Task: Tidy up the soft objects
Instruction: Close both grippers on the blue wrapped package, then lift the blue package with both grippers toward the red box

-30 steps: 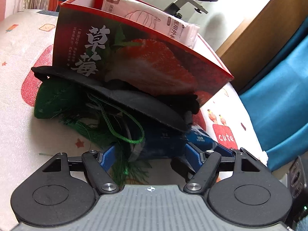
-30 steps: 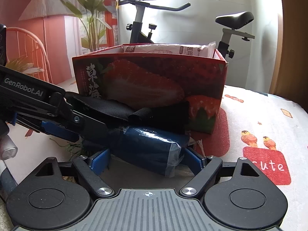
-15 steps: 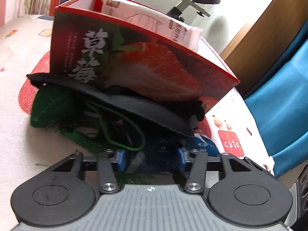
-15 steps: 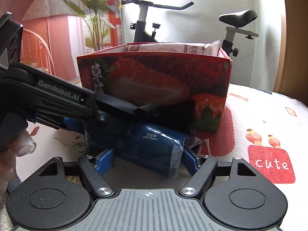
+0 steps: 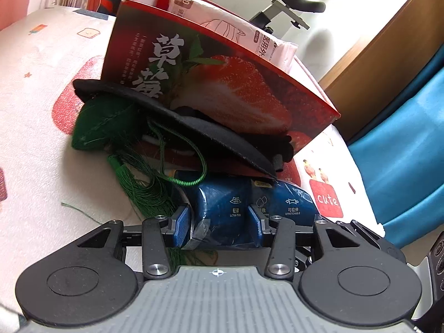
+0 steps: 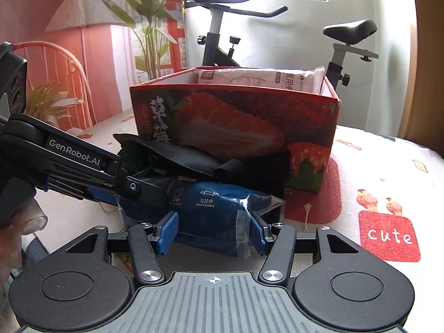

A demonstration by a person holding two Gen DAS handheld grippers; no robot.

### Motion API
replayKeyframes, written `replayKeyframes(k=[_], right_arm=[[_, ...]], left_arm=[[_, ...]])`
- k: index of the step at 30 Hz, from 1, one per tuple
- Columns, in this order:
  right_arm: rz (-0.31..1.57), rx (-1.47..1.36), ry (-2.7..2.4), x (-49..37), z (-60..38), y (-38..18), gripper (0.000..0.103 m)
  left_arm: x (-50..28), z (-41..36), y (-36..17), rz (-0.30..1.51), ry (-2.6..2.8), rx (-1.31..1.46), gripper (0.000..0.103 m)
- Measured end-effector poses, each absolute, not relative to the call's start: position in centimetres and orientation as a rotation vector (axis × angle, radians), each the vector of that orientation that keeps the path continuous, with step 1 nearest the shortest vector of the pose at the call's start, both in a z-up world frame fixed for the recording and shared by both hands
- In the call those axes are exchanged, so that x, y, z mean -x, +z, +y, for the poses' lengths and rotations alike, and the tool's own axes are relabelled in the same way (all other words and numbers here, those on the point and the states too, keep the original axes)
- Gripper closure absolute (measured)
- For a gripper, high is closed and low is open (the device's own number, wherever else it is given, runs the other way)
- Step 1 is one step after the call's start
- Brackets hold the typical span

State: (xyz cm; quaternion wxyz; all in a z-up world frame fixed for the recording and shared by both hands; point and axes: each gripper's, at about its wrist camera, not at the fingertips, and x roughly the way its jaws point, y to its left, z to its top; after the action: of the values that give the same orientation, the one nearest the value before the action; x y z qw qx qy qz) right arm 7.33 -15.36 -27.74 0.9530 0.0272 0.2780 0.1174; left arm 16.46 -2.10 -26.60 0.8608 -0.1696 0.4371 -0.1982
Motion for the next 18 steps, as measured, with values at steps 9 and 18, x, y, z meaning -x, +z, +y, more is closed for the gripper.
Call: replayKeyframes(k=[9, 18], right_arm=[[0.517, -0.016, 0.246, -5.5, -14.4, -25.5, 0.052], [0.426, 0.063, 0.26, -3.4, -13.0, -22.1, 0.052]], left_arm=[[-14.0, -0.5, -24.3, 0.845, -0.456, 0.377, 0.057], [-11.9, 0.8, -21.2, 0.742, -0.476, 0.398, 0.057]])
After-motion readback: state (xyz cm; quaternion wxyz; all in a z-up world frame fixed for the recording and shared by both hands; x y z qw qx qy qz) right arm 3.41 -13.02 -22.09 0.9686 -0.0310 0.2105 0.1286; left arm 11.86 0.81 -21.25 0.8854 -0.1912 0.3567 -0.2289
